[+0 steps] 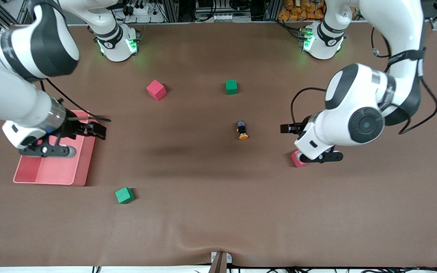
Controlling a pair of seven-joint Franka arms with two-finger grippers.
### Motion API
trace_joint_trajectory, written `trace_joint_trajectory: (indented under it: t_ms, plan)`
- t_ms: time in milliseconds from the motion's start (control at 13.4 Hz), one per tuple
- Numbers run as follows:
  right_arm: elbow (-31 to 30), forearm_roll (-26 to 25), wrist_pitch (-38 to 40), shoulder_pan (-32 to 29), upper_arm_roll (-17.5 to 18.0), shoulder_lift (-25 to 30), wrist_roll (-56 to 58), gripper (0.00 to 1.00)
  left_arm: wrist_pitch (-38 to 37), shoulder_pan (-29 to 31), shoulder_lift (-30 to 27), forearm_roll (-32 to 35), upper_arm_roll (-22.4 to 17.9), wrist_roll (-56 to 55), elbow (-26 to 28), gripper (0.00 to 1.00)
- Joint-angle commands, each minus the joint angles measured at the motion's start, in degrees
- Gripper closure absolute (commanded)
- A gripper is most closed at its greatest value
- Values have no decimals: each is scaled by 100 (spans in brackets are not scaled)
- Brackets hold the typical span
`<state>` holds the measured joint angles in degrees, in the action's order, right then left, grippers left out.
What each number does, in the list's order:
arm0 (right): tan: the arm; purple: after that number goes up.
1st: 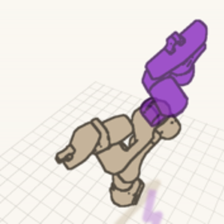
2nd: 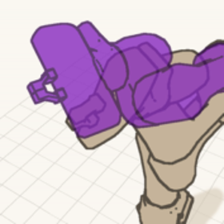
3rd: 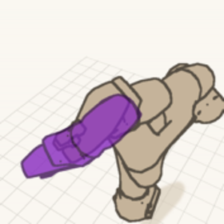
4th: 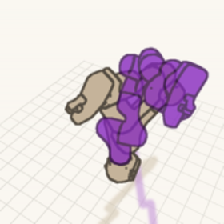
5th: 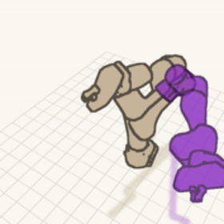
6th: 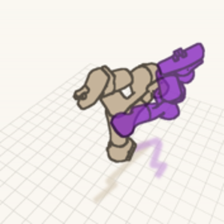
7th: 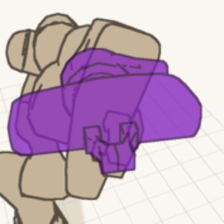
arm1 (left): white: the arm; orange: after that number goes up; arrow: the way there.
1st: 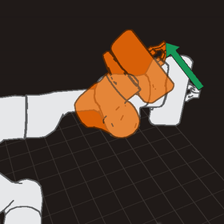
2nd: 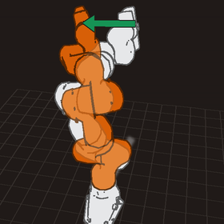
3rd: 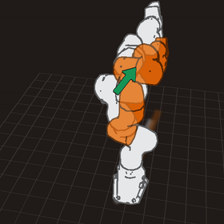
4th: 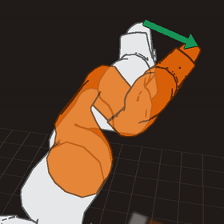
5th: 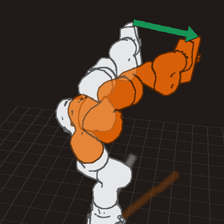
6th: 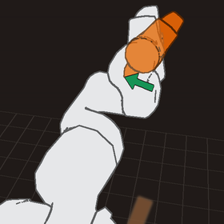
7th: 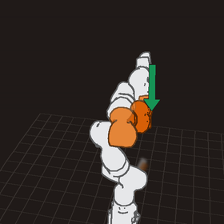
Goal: Place and upright button with both arms
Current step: 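Withdraw the right gripper while the left gripper reaches the button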
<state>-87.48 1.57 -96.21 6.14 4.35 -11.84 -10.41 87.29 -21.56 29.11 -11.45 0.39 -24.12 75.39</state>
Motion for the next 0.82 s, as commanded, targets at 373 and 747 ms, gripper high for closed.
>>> trace_joint_trajectory:
  t_ms: [373,747]
  plan:
    - [-24,-25,1042,-421,-514,1087,1621,0,500,-717,780,-463,-39,-848,-165,0]
    - [240,142,1139,-456,-567,1000,1560,0,1131,-1228,1131,-410,-83,-1279,-51,0]
